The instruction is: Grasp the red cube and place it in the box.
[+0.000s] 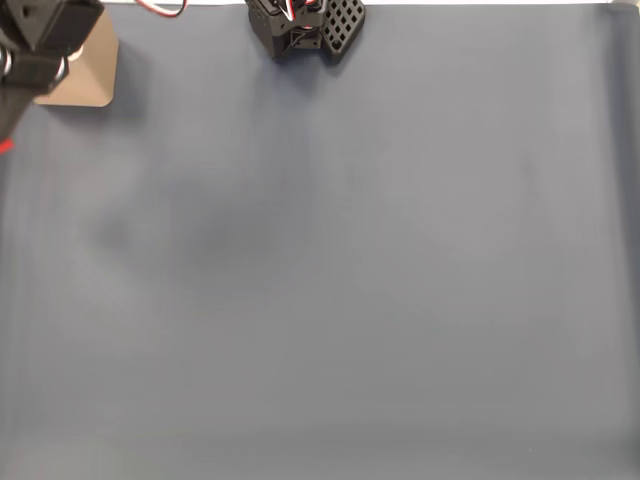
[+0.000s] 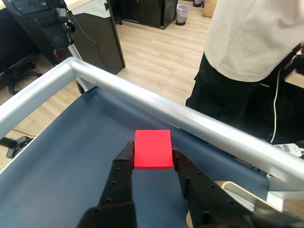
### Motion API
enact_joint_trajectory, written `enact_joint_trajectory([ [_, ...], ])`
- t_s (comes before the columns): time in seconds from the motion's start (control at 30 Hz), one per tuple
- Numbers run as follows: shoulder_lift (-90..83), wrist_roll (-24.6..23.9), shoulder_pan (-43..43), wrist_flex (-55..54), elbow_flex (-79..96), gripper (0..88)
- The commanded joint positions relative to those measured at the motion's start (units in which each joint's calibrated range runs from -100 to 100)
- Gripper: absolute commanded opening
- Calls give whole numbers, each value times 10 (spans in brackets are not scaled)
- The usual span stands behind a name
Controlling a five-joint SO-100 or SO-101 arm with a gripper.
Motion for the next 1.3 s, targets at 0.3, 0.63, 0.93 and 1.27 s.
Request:
enact_joint_trajectory([
  [0.3, -77, -8, 73, -3, 23, 0],
  [0.63, -81, -14, 125, -4, 23, 0],
  [0.93, -140, -20, 160, -4, 92, 0],
  [1.27, -248, -24, 194, 0, 189, 0],
])
